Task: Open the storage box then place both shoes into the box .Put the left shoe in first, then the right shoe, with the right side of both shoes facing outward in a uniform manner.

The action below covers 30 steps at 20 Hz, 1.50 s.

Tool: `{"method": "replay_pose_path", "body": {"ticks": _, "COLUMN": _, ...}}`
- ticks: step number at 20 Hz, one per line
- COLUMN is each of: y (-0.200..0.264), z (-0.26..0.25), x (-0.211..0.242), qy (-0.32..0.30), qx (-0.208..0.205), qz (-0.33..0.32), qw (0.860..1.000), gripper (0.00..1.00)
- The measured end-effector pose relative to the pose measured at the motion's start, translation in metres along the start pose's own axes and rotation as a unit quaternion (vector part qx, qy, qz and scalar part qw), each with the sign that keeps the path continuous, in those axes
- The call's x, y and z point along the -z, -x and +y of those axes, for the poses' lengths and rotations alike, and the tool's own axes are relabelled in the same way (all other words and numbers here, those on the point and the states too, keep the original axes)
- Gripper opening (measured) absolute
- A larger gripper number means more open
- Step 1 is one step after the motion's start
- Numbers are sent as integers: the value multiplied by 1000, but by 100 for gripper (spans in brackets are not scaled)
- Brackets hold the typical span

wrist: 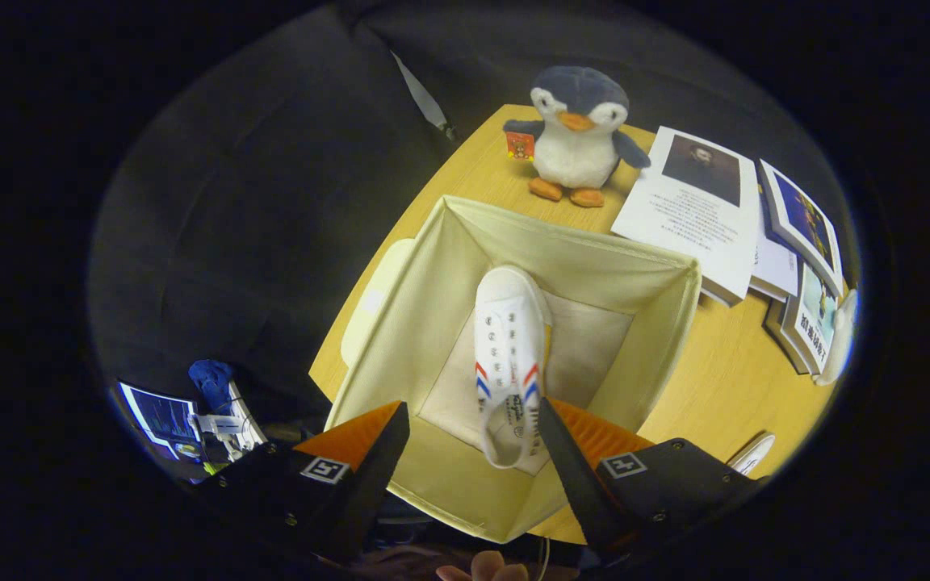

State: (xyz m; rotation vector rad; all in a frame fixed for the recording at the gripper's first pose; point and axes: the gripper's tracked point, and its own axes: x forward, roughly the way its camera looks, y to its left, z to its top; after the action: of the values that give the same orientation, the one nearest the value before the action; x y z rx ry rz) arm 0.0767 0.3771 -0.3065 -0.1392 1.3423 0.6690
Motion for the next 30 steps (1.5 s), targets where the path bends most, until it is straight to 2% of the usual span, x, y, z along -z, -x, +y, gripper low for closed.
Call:
{"method": "replay_pose_path", "body": {"ticks": 6, "y": 51, "z": -16, "x": -4, "qy": -23, "qx": -11, "qz": -47, "qw": 999, "gripper": 96}}
{"method": "replay_pose_path", "body": {"ticks": 16, "y": 130, "z": -74, "x": 25, "qy": -80, "qx": -16, "qz": -105, "qw": 991, "gripper": 96}}
{"method": "replay_pose_path", "body": {"ticks": 22, "y": 156, "z": -128, "x": 65, "qy": -136, "qx": -4, "qz": -120, "qw": 983, "gripper": 96}}
{"method": "replay_pose_path", "body": {"ticks": 30, "y": 174, "z": -206, "x": 133, "qy": -229, "qx": 14, "qz": -131, "qw": 964, "gripper": 96}}
